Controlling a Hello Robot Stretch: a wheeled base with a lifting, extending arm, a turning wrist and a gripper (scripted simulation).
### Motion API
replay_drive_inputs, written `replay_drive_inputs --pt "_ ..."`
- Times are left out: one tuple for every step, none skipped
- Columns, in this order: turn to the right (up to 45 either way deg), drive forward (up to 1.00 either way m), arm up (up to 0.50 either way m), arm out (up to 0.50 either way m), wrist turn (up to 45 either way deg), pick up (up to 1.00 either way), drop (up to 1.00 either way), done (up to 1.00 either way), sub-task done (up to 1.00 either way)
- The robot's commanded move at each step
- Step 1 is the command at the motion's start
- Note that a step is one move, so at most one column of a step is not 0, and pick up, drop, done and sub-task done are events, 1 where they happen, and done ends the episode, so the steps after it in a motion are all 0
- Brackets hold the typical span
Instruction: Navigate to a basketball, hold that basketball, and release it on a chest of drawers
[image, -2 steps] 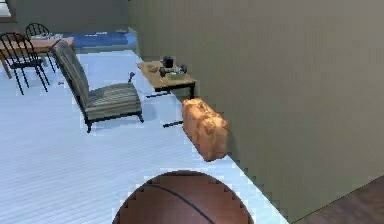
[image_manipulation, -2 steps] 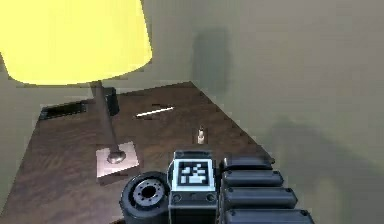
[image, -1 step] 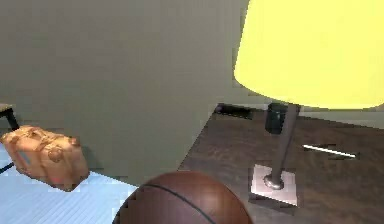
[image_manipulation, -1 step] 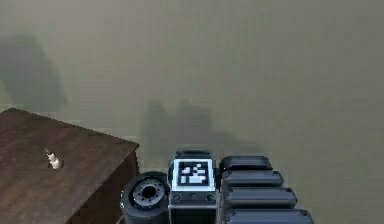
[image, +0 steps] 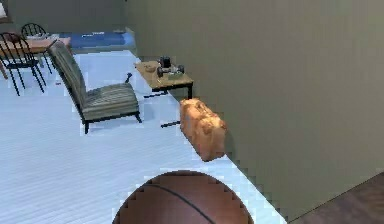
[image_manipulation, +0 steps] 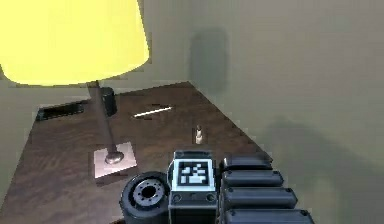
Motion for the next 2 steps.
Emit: replay_drive_inputs --pt "-45.0 0.0 0.0 0.0 0.0 0.0 0.0 0.0 0.0" --pt "-36.0 0.0 0.0 0.0 0.0 0.0 0.0 0.0 0.0"
